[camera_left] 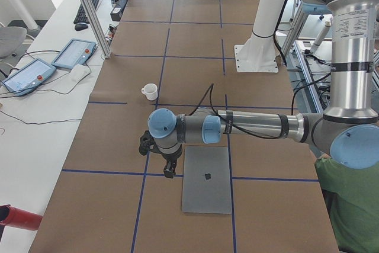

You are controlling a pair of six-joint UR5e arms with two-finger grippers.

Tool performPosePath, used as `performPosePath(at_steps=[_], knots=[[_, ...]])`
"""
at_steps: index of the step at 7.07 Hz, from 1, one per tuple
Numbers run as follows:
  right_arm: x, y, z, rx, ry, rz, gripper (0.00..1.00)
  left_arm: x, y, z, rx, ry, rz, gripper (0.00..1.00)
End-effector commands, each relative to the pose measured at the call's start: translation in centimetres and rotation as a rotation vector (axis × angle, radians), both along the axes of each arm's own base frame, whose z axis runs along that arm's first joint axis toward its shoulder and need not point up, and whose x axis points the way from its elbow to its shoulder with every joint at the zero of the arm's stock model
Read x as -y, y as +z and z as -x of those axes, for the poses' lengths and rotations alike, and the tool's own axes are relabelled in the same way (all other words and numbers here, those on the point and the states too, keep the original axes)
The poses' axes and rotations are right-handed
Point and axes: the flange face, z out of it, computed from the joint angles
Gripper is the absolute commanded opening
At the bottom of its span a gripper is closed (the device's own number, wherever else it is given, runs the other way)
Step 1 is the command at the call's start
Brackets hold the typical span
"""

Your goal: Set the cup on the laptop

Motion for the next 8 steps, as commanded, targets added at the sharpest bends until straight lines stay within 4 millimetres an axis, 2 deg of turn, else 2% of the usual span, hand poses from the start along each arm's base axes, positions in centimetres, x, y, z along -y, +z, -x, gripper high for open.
performPosePath(at_steps=[1,2,3,4,5,8], knots=[[0.0,0.0,0.0,0.0,0.0,0.0,1.0,0.5,-1.4,0.0,-0.003,0.0,-0.029,1.0],[0.0,0.0,0.0,0.0,0.0,0.0,1.0,1.8,-3.6,0.0,0.002,-0.003,-0.076,1.0],[0.0,0.0,0.0,0.0,0.0,0.0,1.0,2.6,-5.0,-0.2,-0.005,0.0,-0.102,1.0],[0.0,0.0,-0.1,0.0,0.001,0.0,1.0,5.4,-9.0,-0.4,-0.004,-0.021,-0.156,1.0],[0.0,0.0,0.0,0.0,0.0,0.0,1.0,8.0,-12.7,-1.9,-0.008,-0.058,-0.159,1.0],[0.0,0.0,0.0,0.0,0.0,0.0,1.0,13.1,-22.3,-13.5,0.001,-0.04,-0.169,1.0]])
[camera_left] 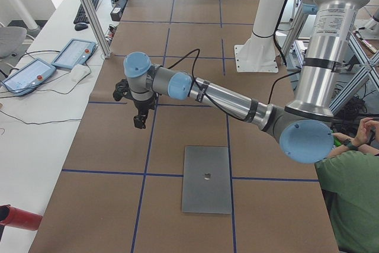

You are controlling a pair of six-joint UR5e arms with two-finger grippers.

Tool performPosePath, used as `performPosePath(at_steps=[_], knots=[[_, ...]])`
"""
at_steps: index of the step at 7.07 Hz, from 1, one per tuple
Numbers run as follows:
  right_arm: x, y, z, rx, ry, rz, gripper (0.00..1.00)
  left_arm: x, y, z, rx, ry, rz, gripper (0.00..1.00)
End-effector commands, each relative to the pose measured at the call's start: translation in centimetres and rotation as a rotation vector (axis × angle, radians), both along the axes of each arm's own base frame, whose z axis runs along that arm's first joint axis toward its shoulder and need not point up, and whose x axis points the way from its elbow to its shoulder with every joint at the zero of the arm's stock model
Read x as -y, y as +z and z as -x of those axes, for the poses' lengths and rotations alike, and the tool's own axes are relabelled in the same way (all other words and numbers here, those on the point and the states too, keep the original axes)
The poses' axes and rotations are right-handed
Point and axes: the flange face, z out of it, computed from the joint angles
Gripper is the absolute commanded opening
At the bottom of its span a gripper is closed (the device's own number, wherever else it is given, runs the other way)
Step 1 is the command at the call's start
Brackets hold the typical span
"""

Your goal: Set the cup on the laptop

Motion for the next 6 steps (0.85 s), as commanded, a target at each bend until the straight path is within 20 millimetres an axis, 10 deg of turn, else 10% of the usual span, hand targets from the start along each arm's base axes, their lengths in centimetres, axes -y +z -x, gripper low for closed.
performPosePath(at_steps=[1,3,4,6], knots=[[0.0,0.0,0.0,0.0,0.0,0.0,1.0,2.2,-7.1,-10.3,0.005,-0.003,0.026,1.0],[0.0,0.0,0.0,0.0,0.0,0.0,1.0,3.3,-11.1,-19.1,0.008,-0.038,0.107,1.0],[0.0,0.0,0.0,0.0,0.0,0.0,1.0,7.4,-12.4,-21.7,0.037,-0.055,0.126,1.0],[0.0,0.0,0.0,0.0,0.0,0.0,1.0,11.9,-10.4,-24.3,0.023,-0.074,0.125,1.0]])
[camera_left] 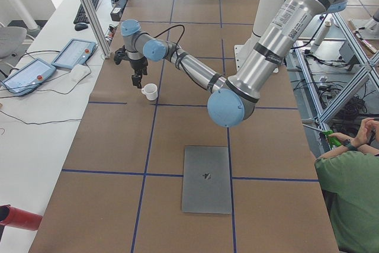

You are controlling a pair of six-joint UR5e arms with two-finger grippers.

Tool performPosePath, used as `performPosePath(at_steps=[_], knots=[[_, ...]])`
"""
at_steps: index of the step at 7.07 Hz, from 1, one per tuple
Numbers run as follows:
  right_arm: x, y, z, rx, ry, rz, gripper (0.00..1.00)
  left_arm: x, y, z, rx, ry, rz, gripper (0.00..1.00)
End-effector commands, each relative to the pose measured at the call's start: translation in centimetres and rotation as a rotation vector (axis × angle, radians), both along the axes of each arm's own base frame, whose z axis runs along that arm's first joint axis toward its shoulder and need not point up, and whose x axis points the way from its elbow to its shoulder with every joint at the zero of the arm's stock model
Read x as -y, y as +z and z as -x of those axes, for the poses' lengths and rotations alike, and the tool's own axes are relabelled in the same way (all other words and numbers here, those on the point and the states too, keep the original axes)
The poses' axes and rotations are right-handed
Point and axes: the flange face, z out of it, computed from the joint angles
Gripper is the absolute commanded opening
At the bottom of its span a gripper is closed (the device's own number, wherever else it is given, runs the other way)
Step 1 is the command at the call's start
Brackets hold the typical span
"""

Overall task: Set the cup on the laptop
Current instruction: 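Move the left gripper over the white cup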

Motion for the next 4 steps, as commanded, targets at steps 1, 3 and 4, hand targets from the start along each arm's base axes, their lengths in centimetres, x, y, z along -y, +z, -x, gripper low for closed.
performPosePath(at_steps=[1,3,4], knots=[[0.0,0.0,0.0,0.0,0.0,0.0,1.0,4.1,2.0,-4.1,-0.017,-0.019,0.005,1.0],[0.0,0.0,0.0,0.0,0.0,0.0,1.0,3.4,3.3,-9.3,-0.045,-0.016,0.03,1.0],[0.0,0.0,0.0,0.0,0.0,0.0,1.0,3.2,4.1,-10.9,-0.048,-0.003,0.029,1.0]])
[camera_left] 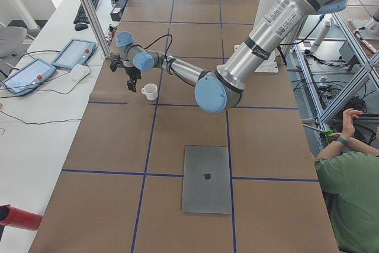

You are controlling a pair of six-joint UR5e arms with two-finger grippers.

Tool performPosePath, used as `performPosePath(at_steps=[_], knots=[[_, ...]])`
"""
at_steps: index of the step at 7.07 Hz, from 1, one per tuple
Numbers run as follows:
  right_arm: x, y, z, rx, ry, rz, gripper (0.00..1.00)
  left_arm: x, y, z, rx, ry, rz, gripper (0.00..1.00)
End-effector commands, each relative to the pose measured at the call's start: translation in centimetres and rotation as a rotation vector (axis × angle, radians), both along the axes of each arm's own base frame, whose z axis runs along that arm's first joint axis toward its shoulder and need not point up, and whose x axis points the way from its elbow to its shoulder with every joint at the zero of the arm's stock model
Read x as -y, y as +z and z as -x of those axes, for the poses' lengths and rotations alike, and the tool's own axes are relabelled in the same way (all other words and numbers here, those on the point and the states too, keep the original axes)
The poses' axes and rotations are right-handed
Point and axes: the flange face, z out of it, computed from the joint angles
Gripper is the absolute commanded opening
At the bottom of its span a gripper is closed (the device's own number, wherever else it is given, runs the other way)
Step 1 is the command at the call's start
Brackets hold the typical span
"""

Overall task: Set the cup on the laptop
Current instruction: 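Move the left gripper over the white cup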

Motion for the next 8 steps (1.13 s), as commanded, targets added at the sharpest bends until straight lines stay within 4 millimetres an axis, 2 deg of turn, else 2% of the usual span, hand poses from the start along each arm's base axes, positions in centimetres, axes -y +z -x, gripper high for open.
performPosePath(at_steps=[1,2,3,4,5,8], knots=[[0.0,0.0,0.0,0.0,0.0,0.0,1.0,-0.5,1.8,-3.6,0.001,0.008,-0.011,1.0],[0.0,0.0,0.0,0.0,0.0,0.0,1.0,-1.2,2.2,-5.1,0.008,0.015,-0.009,1.0],[0.0,0.0,0.0,0.0,0.0,0.0,1.0,-1.5,2.3,-5.6,0.009,0.021,-0.005,1.0],[0.0,0.0,0.0,0.0,0.0,0.0,1.0,-1.9,2.4,-6.3,0.01,0.02,-0.01,0.95],[0.0,0.0,0.0,0.0,0.0,0.0,1.0,-2.0,2.4,-6.4,0.015,0.012,-0.011,0.83],[0.0,0.0,0.0,0.0,0.0,0.0,1.0,-1.8,3.3,-6.7,0.015,0.017,-0.016,0.6]])
